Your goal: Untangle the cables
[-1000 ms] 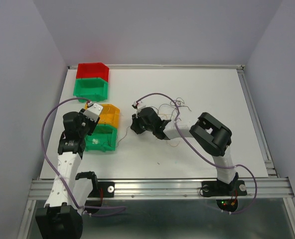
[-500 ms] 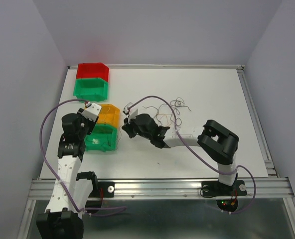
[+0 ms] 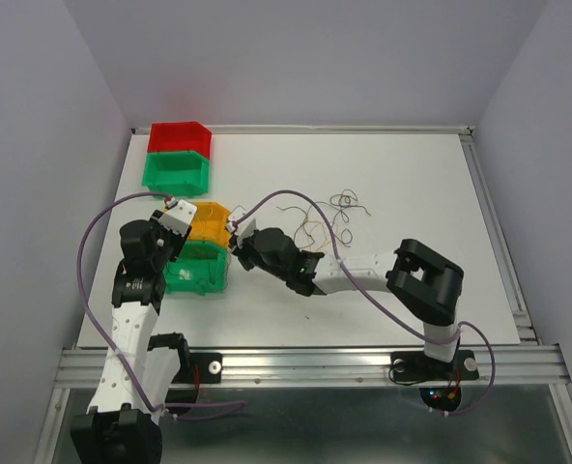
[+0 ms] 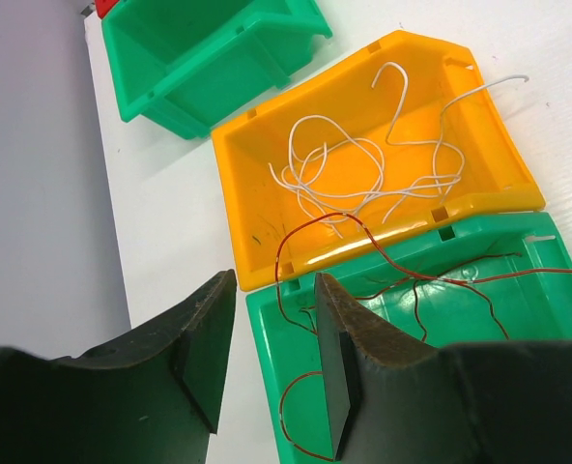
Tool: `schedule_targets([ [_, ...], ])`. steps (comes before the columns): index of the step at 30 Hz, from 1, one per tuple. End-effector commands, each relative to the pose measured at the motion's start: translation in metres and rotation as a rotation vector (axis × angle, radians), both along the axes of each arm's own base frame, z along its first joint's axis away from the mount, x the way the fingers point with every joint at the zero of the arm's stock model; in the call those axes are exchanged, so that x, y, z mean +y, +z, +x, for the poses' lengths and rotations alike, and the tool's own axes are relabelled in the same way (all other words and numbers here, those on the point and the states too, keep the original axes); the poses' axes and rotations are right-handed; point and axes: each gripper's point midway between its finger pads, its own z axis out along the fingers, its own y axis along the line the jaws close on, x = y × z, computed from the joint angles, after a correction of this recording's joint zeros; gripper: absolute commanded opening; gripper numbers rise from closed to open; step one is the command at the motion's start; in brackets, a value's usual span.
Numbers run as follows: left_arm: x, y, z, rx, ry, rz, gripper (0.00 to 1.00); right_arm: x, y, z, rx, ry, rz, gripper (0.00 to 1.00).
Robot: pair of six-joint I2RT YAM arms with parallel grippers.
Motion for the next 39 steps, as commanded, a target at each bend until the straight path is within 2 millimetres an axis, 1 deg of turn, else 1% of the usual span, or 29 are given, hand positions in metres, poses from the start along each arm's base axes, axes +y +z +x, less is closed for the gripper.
schedule_targets([
  [1, -0.003, 0.006, 0.003, -0.029, -0.011, -0.009, 0.49, 0.021, 0.048, 0.018, -0.113, -0.013, 0.08, 0.01],
  [4, -0.001, 0.006, 0.002, -0.027, -0.002, -0.011, 0.49, 0.029, 0.06, 0.022, -0.135, -0.009, 0.097, 0.01],
  [5, 0.0, 0.006, 0.002, -0.025, 0.006, -0.01, 0.49, 0.033, 0.067, 0.025, -0.14, -0.012, 0.114, 0.01],
  [9, 0.005, 0.007, 0.002, -0.035, 0.036, -0.011, 0.49, 0.044, 0.08, 0.028, -0.151, -0.001, 0.147, 0.01],
  [12, 0.009, 0.008, 0.003, -0.041, 0.067, -0.018, 0.49, 0.052, 0.088, 0.021, -0.155, 0.047, 0.186, 0.0],
  [13, 0.011, 0.009, 0.004, -0.048, 0.08, -0.019, 0.49, 0.053, 0.083, 0.02, -0.145, 0.056, 0.185, 0.01],
  [14, 0.017, 0.011, 0.005, -0.056, 0.111, -0.017, 0.49, 0.056, 0.082, 0.017, -0.136, 0.074, 0.197, 0.01],
  [16, 0.022, 0.016, 0.005, -0.075, 0.137, -0.028, 0.5, 0.06, 0.068, 0.01, -0.115, 0.119, 0.191, 0.01],
  [18, 0.029, 0.02, 0.005, -0.095, 0.167, -0.037, 0.58, 0.064, 0.067, 0.004, -0.105, 0.147, 0.225, 0.01],
  [19, 0.031, 0.023, 0.005, -0.108, 0.181, -0.045, 0.63, 0.066, 0.059, 0.0, -0.092, 0.17, 0.226, 0.01],
  [20, 0.033, 0.026, 0.004, -0.117, 0.189, -0.047, 0.67, 0.068, 0.057, -0.001, -0.089, 0.179, 0.232, 0.0],
  [21, 0.035, 0.028, 0.003, -0.128, 0.194, -0.048, 0.7, 0.073, 0.056, -0.005, -0.08, 0.205, 0.238, 0.0],
  [22, 0.036, 0.03, 0.003, -0.134, 0.196, -0.048, 0.71, 0.074, 0.054, -0.003, -0.08, 0.204, 0.238, 0.0],
  [23, 0.036, 0.031, 0.003, -0.137, 0.195, -0.047, 0.71, 0.08, 0.052, -0.009, -0.075, 0.244, 0.238, 0.01],
  [25, 0.037, 0.031, 0.002, -0.139, 0.199, -0.048, 0.72, 0.085, 0.04, -0.011, -0.036, 0.258, 0.241, 0.01],
  [26, 0.037, 0.03, 0.002, -0.135, 0.199, -0.048, 0.72, 0.087, 0.04, -0.012, -0.036, 0.264, 0.244, 0.01],
  [27, 0.036, 0.029, 0.003, -0.133, 0.195, -0.052, 0.72, 0.089, 0.03, -0.012, -0.022, 0.267, 0.233, 0.01],
  [30, 0.035, 0.026, 0.004, -0.118, 0.182, -0.052, 0.72, 0.093, 0.019, -0.016, -0.002, 0.294, 0.223, 0.01],
  [32, 0.035, 0.026, 0.005, -0.118, 0.179, -0.054, 0.72, 0.096, 0.005, -0.018, 0.027, 0.304, 0.214, 0.01],
  [33, 0.035, 0.026, 0.005, -0.118, 0.177, -0.052, 0.72, 0.097, 0.003, -0.017, 0.031, 0.307, 0.212, 0.01],
  [35, 0.034, 0.026, 0.005, -0.119, 0.17, -0.051, 0.72, 0.099, -0.012, -0.018, 0.054, 0.306, 0.186, 0.01],
  [36, 0.033, 0.026, 0.005, -0.121, 0.169, -0.052, 0.72, 0.102, -0.012, -0.016, 0.053, 0.306, 0.182, 0.01],
  [38, 0.033, 0.027, 0.005, -0.121, 0.162, -0.051, 0.72, 0.104, -0.026, -0.016, 0.073, 0.308, 0.149, 0.01],
  [39, 0.032, 0.026, 0.005, -0.119, 0.157, -0.051, 0.72, 0.105, -0.03, -0.016, 0.08, 0.308, 0.139, 0.01],
])
